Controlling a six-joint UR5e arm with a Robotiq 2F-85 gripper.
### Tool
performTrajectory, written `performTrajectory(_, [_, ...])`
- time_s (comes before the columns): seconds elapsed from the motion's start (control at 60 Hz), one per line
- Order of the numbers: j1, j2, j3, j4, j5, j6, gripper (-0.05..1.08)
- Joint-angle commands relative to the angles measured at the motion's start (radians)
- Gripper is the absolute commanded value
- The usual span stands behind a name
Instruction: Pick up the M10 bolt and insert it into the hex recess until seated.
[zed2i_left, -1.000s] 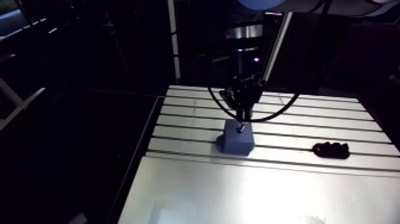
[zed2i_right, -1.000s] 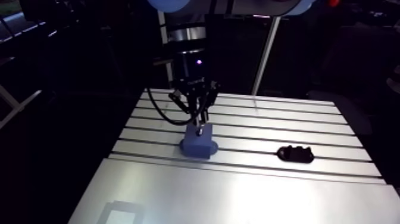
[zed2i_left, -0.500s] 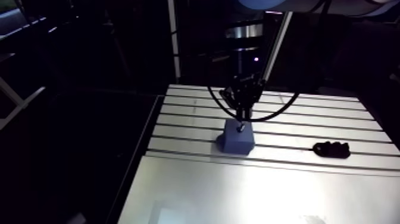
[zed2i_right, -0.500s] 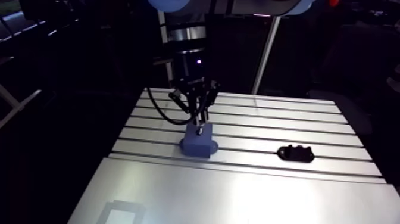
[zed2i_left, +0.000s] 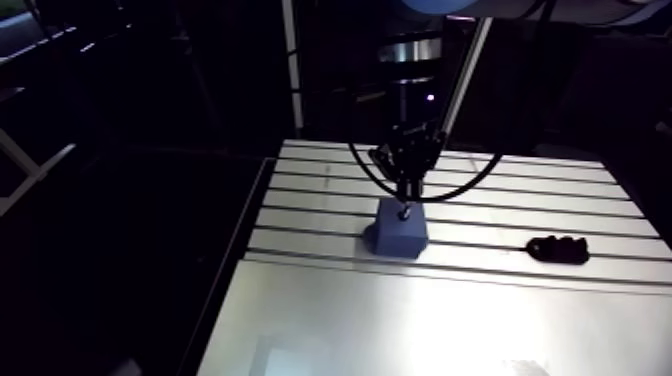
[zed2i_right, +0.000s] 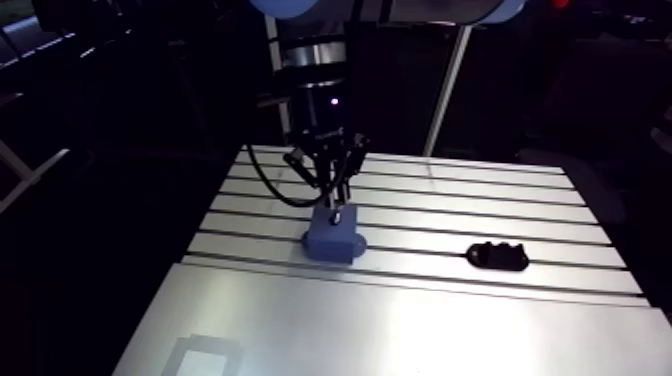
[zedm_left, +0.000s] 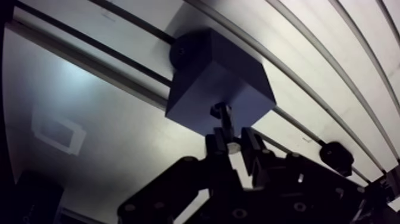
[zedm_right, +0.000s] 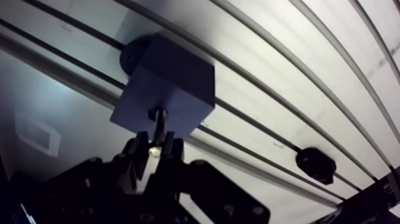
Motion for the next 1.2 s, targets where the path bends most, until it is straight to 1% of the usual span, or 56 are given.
performTrajectory(0.017, [0.0,0.003,-0.004,0.001,0.001,0.0,1.07])
performTrajectory(0.7, [0.0,0.001,-0.001,0.004,0.004,0.0,1.07])
performTrajectory(1.2, [0.002,0.001,0.004,0.004,0.002,0.0,1.07])
